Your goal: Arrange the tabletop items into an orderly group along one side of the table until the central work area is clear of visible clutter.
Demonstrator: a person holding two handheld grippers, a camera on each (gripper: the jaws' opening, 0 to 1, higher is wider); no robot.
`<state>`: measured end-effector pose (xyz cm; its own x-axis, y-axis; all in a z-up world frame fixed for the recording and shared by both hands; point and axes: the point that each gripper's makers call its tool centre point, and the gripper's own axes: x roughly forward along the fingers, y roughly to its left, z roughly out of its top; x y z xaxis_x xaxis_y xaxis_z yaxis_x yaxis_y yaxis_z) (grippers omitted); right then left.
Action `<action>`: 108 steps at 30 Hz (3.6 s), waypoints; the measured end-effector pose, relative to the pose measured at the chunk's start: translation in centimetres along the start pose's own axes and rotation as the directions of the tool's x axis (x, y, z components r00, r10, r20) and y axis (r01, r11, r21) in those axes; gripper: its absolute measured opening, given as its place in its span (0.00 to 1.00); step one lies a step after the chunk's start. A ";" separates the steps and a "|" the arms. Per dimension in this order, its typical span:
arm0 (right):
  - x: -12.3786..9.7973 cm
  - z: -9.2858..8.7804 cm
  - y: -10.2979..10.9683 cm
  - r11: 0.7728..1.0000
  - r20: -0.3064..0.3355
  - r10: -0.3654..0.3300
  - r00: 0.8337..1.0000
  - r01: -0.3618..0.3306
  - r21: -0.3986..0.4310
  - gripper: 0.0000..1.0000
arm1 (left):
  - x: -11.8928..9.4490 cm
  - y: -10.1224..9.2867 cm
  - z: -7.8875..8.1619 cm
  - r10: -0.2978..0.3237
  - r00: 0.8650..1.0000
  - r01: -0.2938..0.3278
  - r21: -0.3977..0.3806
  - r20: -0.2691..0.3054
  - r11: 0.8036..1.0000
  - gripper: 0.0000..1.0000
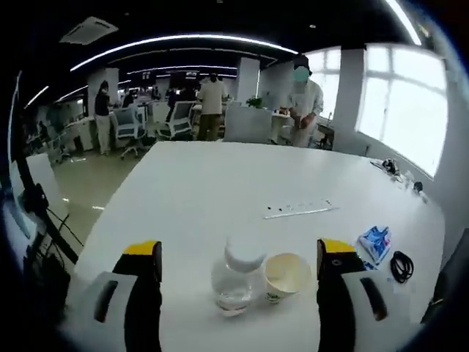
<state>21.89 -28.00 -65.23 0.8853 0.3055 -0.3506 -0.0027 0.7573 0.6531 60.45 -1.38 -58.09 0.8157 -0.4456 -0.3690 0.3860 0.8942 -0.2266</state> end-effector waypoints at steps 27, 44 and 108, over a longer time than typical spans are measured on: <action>1.0 0.2 1.7 0.996 -0.039 0.086 0.996 -0.087 -0.021 0.66 | -10.2 -3.6 -0.1 -0.080 0.996 0.075 0.125 0.038 0.989 1.00; 1.8 0.5 1.2 0.995 -0.048 0.097 0.994 -0.096 0.007 0.64 | -11.0 -3.9 -1.4 -0.083 0.996 0.085 0.149 -0.020 0.985 0.89; 14.6 2.8 -7.2 0.972 -0.135 -0.118 0.984 0.142 0.188 0.47 | 7.4 -17.0 -17.9 -0.180 0.751 0.382 0.195 -0.636 0.903 0.44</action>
<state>36.15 -30.65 -73.16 0.8086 0.2892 -0.5124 0.2108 0.6707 0.7111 52.26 -20.67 -73.09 0.2687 -0.5227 -0.8091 0.7445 0.6456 -0.1698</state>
